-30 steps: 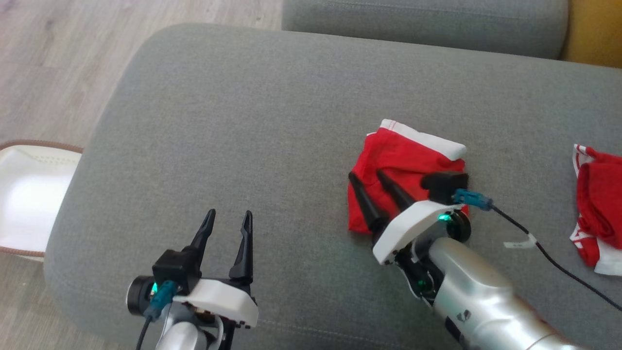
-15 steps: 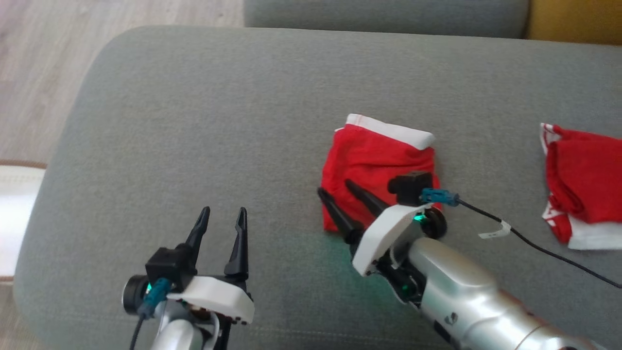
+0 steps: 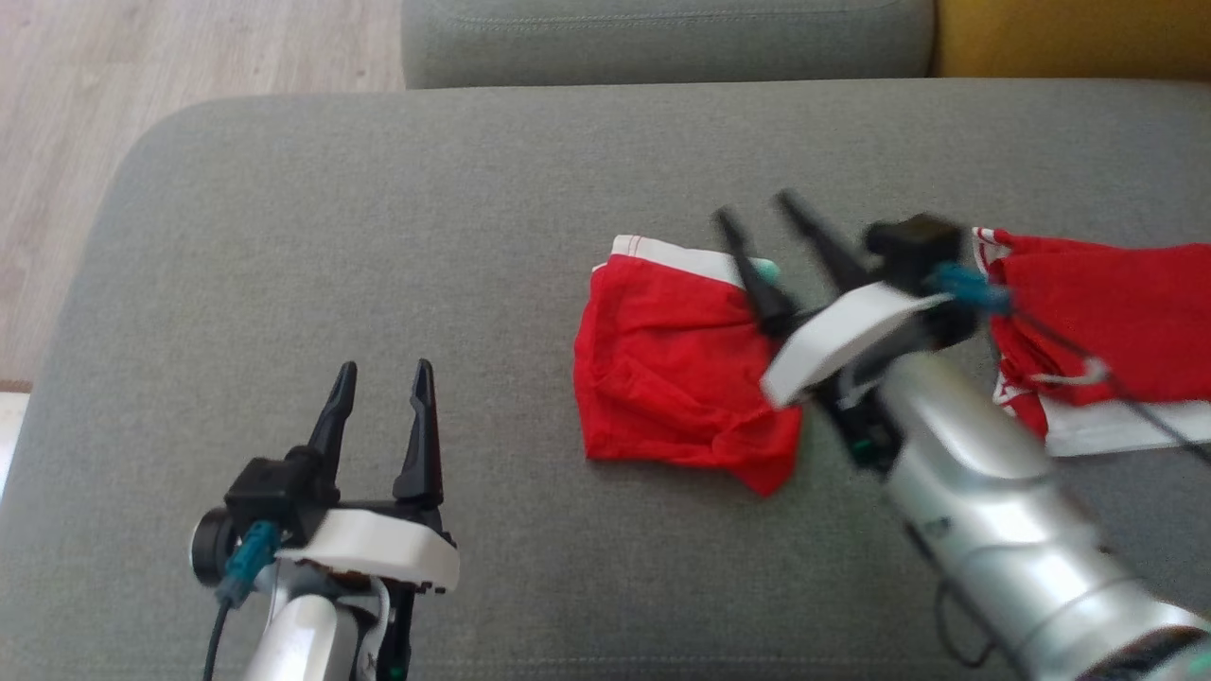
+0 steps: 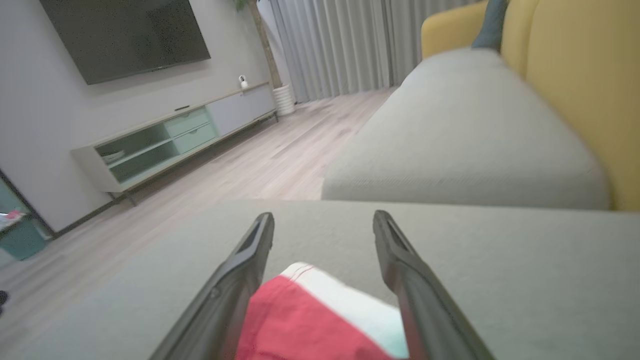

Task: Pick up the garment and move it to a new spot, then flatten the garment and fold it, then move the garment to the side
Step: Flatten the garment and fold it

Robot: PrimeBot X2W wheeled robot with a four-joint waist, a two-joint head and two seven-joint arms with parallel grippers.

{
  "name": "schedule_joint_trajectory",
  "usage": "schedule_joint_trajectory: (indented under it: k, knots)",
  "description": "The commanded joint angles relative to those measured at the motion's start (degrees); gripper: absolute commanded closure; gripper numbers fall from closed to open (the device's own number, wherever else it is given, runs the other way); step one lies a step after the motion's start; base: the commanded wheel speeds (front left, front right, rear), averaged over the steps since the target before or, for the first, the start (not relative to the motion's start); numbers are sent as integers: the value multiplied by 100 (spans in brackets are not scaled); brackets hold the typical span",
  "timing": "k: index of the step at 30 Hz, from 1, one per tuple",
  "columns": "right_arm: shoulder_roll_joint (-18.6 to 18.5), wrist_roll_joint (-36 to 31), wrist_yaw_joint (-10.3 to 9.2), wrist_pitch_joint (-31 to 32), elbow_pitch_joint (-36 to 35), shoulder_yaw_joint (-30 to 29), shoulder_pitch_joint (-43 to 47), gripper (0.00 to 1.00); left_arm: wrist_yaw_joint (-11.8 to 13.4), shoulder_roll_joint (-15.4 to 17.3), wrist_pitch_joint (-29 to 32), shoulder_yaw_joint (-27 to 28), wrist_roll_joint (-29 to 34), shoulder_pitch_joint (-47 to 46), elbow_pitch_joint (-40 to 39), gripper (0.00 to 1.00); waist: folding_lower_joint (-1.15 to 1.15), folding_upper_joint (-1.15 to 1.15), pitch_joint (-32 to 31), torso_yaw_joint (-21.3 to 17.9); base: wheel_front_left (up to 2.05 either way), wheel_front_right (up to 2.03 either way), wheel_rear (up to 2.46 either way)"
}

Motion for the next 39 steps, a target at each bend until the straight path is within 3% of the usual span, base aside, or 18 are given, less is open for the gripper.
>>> schedule_joint_trajectory:
  k: [1, 6, 12, 16, 22, 23, 24, 31, 39]
  knots:
    - [-21, -177, -4, -77, -230, -113, 9, 0, 14, 13, -35, 203, 66, -224, -213, 0, 0, 0, -16, -21, 0, 0, 0]
    - [-256, -1571, -4, -78, -1209, -1451, 887, 0, 41, 13, -35, 321, 123, -188, -385, 0, 0, 0, -67, -111, 0, 0, 0]
    - [-51, -2727, -4, -78, -2315, -2607, 2041, 0, 130, 13, -35, 484, 205, -60, -685, 0, 0, 0, -103, -224, 0, 0, 0]
    - [110, -3072, -4, -78, -2733, -2947, 2453, 0, 178, 13, -35, 491, 260, 26, -871, 0, 0, 0, -94, -262, 0, 0, 0]
    - [201, -3306, -4, -18, -2966, -3012, 2641, 0, 170, 13, -35, 410, 284, 57, -970, 0, 0, 0, 5, -217, 0, 0, 0]
    - [206, -3307, -4, 19, -2973, -2951, 2639, 12, 150, 13, -35, 388, 281, 39, -952, 0, 0, 0, 35, -191, 0, 0, 0]
    - [213, -3328, -4, 56, -2987, -2838, 2608, 100, 101, 13, -35, 348, 275, -10, -900, 0, 0, 0, 102, -125, 0, 0, 0]
    - [226, -3177, -4, 214, -2812, -2073, 2281, 100, 20, 13, -35, 166, 117, -166, -806, 0, 0, 0, 403, 235, 0, 0, 0]
    - [152, -2851, -4, 635, -1805, -1318, 1840, 100, 34, 13, -35, -53, -13, -336, -684, 0, 0, 0, 600, 690, 0, 0, 0]
